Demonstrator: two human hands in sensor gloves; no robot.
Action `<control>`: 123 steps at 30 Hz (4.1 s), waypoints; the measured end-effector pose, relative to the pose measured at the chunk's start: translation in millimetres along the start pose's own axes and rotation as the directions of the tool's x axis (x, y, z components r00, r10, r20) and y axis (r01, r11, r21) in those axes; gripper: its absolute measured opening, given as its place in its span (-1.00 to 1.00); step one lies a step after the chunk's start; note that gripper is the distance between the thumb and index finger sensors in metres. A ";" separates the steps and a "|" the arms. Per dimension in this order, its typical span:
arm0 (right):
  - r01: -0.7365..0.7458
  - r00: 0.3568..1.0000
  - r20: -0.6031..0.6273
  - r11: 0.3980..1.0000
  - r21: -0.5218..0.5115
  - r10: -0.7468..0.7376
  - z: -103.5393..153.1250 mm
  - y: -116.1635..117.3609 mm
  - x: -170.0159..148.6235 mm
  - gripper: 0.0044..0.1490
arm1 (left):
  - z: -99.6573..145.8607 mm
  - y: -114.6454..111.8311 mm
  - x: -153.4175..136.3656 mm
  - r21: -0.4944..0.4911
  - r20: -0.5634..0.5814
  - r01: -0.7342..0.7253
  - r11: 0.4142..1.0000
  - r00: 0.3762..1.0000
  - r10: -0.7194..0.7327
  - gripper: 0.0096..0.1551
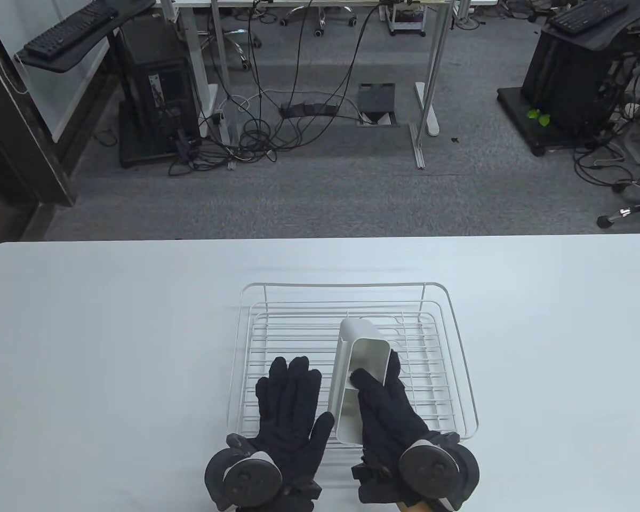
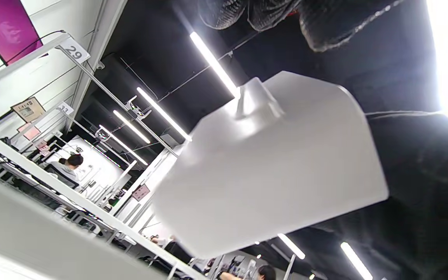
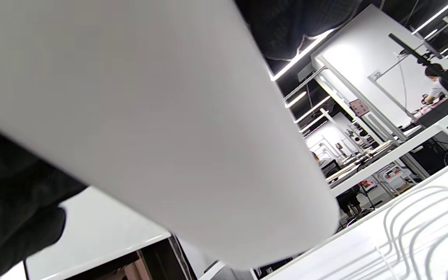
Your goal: Hang the cutlery bin on dish rack (Opening facing upward)
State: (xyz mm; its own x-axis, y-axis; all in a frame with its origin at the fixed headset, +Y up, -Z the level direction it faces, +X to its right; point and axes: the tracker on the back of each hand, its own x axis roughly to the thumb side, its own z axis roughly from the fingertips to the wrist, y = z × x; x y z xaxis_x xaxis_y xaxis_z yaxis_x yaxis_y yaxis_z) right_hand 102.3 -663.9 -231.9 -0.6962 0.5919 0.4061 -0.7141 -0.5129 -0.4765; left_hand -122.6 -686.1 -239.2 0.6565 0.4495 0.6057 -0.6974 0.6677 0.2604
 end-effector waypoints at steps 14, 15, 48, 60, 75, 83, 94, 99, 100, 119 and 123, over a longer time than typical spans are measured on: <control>0.048 0.981 -0.176 0.985 -0.166 -0.077 -9.3 -46.5 -50.1 -0.61 | -2.8 -20.3 -23.8 -0.350 -0.055 0.330 0.877 0.927 -0.371 -0.14; 0.048 0.978 -0.190 0.982 -0.183 -0.083 -9.4 -51.1 -54.1 -0.61 | -2.9 -22.0 -26.1 -0.363 -0.064 0.326 0.873 0.926 -0.372 -0.14; 0.020 0.832 -0.499 0.911 -0.412 -0.244 18.0 -127.8 -150.4 -0.58 | -0.8 -33.6 -38.8 -0.469 -0.088 0.354 0.809 0.892 -0.442 -0.12; 0.029 0.822 -0.528 0.942 -0.335 -0.213 18.1 -116.6 -161.6 -0.57 | -0.5 -33.6 -39.2 -0.468 -0.092 0.352 0.810 0.893 -0.441 -0.12; 0.039 0.826 -0.537 0.968 -0.249 -0.172 16.2 -108.8 -168.4 -0.56 | -0.6 -33.6 -39.7 -0.470 -0.093 0.350 0.810 0.893 -0.440 -0.12; 0.056 0.817 -0.552 0.976 -0.213 -0.167 16.6 -105.5 -175.1 -0.55 | -0.5 -33.6 -39.8 -0.469 -0.094 0.349 0.811 0.894 -0.439 -0.12; 0.078 0.796 -0.585 0.985 -0.157 -0.156 18.0 -99.3 -184.4 -0.55 | -0.4 -33.6 -39.9 -0.468 -0.094 0.349 0.812 0.894 -0.438 -0.12; 0.083 0.791 -0.591 0.984 -0.156 -0.160 18.2 -98.9 -185.2 -0.55 | -0.4 -33.6 -39.9 -0.468 -0.094 0.349 0.812 0.894 -0.438 -0.12; 0.085 0.789 -0.593 0.984 -0.156 -0.162 18.3 -98.7 -185.5 -0.55 | -0.4 -33.6 -39.9 -0.468 -0.094 0.349 0.812 0.894 -0.438 -0.12; 0.141 0.749 -0.627 0.977 -0.161 -0.212 22.1 -93.5 -197.3 -0.55 | -0.2 -33.5 -39.7 -0.467 -0.095 0.350 0.812 0.893 -0.440 -0.12; 0.140 0.748 -0.631 0.978 -0.154 -0.207 21.7 -93.0 -197.6 -0.54 | -0.2 -33.5 -39.7 -0.467 -0.095 0.350 0.812 0.893 -0.439 -0.12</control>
State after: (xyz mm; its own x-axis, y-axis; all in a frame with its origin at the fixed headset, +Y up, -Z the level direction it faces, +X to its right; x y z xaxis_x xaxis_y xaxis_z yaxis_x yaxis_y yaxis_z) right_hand 304.6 -746.7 -250.9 -0.3265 0.9409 -0.0897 -0.7844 -0.3227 -0.5297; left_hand -125.2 -726.2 -272.1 0.9202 0.1643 0.3554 -0.2024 0.9766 0.0726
